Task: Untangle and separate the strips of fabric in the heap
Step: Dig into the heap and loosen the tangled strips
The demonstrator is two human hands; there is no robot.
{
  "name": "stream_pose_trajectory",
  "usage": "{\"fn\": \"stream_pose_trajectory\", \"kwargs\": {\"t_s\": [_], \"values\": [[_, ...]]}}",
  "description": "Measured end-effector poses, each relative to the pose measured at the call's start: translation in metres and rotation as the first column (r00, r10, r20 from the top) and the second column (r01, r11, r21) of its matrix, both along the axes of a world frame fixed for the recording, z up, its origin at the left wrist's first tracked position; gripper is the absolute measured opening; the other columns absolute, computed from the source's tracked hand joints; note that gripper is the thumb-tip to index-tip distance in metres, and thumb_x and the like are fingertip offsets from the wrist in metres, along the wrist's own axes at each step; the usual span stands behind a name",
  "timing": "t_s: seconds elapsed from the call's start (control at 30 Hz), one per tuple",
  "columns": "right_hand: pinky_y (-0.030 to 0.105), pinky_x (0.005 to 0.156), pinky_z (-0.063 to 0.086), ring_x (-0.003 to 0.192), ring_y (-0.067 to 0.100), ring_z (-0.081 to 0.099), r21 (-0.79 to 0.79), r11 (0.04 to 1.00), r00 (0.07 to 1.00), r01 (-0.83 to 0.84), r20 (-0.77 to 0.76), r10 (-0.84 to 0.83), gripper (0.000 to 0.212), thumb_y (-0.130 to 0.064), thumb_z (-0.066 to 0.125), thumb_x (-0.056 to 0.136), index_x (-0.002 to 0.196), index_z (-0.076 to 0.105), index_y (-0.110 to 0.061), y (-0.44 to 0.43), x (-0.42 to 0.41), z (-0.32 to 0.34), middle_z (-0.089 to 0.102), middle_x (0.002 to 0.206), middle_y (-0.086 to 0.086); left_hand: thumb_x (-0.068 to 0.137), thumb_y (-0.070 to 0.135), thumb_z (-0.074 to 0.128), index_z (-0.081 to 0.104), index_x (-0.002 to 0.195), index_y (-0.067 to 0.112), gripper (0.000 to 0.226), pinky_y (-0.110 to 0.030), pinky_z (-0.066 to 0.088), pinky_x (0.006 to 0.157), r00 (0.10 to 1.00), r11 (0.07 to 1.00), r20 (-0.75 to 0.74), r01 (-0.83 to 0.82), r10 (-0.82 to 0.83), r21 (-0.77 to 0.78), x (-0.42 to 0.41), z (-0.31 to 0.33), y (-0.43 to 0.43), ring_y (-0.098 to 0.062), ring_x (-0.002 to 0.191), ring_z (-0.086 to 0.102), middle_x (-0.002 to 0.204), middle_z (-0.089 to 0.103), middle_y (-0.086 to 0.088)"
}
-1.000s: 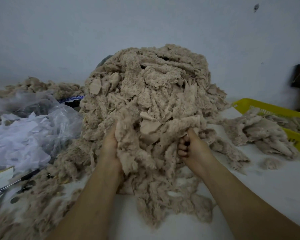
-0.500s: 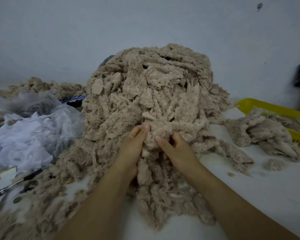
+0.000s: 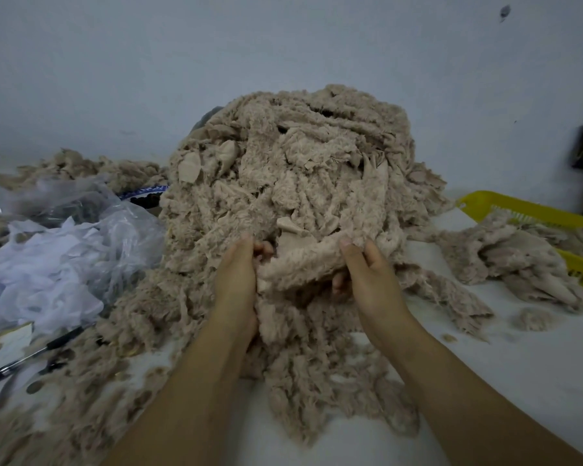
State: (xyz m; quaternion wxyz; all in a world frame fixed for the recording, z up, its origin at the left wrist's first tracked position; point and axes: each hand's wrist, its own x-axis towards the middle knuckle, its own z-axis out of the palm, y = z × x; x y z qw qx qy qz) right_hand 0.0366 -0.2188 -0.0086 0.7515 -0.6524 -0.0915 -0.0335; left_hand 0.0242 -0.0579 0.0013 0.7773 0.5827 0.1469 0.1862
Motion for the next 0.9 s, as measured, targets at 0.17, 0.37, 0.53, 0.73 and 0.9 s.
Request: {"fn": "stream_pose_trajectory", "kwargs": {"t_s": [0.17,0.37,0.53,0.73,0.9], "values": [[0.021,0.052,0.046,0.052,0.006,0.052,-0.021,0.999,0.999,0.027,0.036,-0.027,0.025,-0.037,0.056,0.098,0.095,0.053,-0.012,0.0,-0.002,0.003,0.054,0.058,-0.014,0.082,0.071,0.05,0.066,0.095,0.035,0.042,-0.01,0.046,0.051,0.95,0.822,0.003,0.268,-0.312,0.502,-0.013,0.0,-0.018,0.012,0.07,0.062,0.081,0.066,0.031],[0.022,0.047,0.037,0.048,0.008,0.039,-0.007,0.999,0.999,0.042,-0.004,-0.042,0.034,-0.037,0.048,0.102,0.09,0.048,-0.006,-0.003,-0.002,0.007,0.039,0.053,-0.012,0.096,0.035,0.062,0.063,0.08,0.017,0.025,-0.017,0.039,0.056,0.914,0.723,0.034,0.296,-0.404,0.624,-0.009,-0.01,-0.012,-0.008,0.061,0.048,0.068,0.053,0.004],[0.026,0.051,0.032,0.047,0.006,0.035,0.029,0.991,0.991,0.133,-0.039,-0.132,0.03,-0.038,0.045,0.103,0.076,0.057,-0.03,-0.002,0.001,0.007,0.041,0.054,-0.014,0.1,0.041,0.054,0.054,0.08,0.031,0.022,-0.013,0.034,0.049,0.956,0.691,0.079,0.146,-0.283,0.708,-0.007,-0.007,-0.01,-0.001,0.052,0.043,0.06,0.049,0.015],[0.02,0.041,0.029,0.039,0.004,0.028,0.1,0.968,0.971,0.23,-0.086,-0.222,0.019,-0.038,0.041,0.105,0.091,0.053,-0.033,-0.002,0.005,0.007,0.036,0.047,-0.015,0.102,0.04,0.05,0.052,0.076,0.034,0.027,-0.011,0.033,0.045,0.96,0.712,0.128,0.09,-0.247,0.697,-0.005,-0.003,-0.01,0.001,0.048,0.043,0.057,0.049,0.018],[0.019,0.038,0.027,0.038,0.006,0.024,0.19,0.958,0.974,0.215,-0.111,-0.196,0.021,-0.032,0.04,0.106,0.087,0.049,-0.03,-0.005,0.006,0.006,0.032,0.045,-0.014,0.102,0.044,0.047,0.051,0.069,0.046,0.033,-0.01,0.032,0.041,0.963,0.756,0.113,0.117,-0.246,0.644,-0.003,-0.004,-0.005,0.001,0.043,0.042,0.052,0.049,0.02]]}}
